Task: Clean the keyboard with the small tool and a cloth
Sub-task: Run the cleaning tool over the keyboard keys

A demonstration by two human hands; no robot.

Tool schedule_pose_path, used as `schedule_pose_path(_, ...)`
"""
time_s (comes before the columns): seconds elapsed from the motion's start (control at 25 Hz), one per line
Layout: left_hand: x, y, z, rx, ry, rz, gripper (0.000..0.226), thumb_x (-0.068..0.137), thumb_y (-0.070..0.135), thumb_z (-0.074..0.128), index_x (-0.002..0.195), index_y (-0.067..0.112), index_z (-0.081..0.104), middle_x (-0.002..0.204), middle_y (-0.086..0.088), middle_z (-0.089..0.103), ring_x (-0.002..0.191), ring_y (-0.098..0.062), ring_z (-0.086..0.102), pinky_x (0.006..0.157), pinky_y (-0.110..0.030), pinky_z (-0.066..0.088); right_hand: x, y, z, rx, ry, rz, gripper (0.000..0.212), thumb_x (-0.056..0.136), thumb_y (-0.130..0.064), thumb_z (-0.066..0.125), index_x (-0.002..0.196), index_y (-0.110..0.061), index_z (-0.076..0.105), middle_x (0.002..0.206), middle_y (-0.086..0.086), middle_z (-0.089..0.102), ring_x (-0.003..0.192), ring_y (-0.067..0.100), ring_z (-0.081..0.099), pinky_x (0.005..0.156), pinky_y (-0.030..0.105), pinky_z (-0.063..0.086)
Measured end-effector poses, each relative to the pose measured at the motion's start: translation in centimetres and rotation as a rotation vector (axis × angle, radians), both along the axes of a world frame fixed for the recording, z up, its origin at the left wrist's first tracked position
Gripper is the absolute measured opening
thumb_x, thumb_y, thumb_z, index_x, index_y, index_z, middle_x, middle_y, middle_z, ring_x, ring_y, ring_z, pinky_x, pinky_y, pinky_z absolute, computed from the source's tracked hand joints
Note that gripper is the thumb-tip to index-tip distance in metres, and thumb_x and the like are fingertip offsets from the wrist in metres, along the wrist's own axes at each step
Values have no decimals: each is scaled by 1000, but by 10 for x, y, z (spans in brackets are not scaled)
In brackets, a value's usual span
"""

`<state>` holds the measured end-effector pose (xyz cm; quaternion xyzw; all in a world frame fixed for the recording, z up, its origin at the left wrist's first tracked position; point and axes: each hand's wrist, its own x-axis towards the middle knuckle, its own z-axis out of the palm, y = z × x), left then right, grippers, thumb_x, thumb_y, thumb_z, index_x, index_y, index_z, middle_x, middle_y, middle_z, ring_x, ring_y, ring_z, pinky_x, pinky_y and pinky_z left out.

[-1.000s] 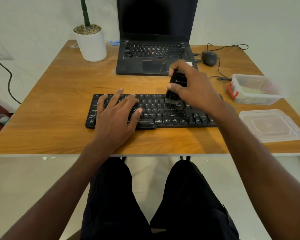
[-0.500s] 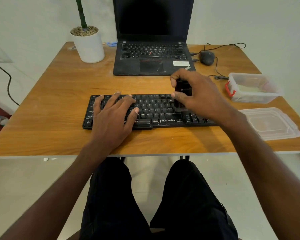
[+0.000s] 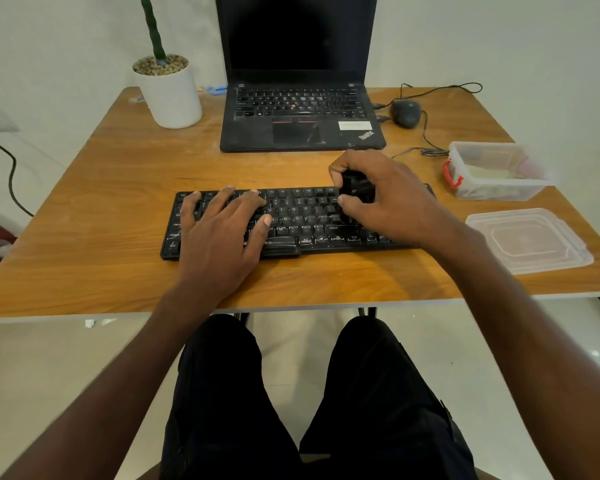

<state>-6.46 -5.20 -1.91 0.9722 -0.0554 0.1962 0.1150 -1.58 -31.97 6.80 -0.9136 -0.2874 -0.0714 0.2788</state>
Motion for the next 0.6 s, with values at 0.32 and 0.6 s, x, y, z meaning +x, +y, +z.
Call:
schedule_pose_path(0.32, 0, 0, 0, -17, -6, -11, 41, 110, 49, 30, 135, 30, 57, 148, 6, 62, 150, -21, 43, 126, -55, 7, 4, 5, 5, -48, 25, 19, 20, 90, -31, 60, 106, -40, 53, 107, -1, 57, 94, 18, 56, 76, 38, 53)
schedule_pose_path(0.6, -1, 0, 0, -14, -2, -21, 44, 110, 50, 28, 136, 30, 57, 149, 6, 61, 148, -20, 45, 126, -56, 8, -6, -15, 8, 13, 22, 12, 20, 94, -24, 66, 106, -36, 55, 102, -10, 58, 96, 16, 57, 78, 41, 54)
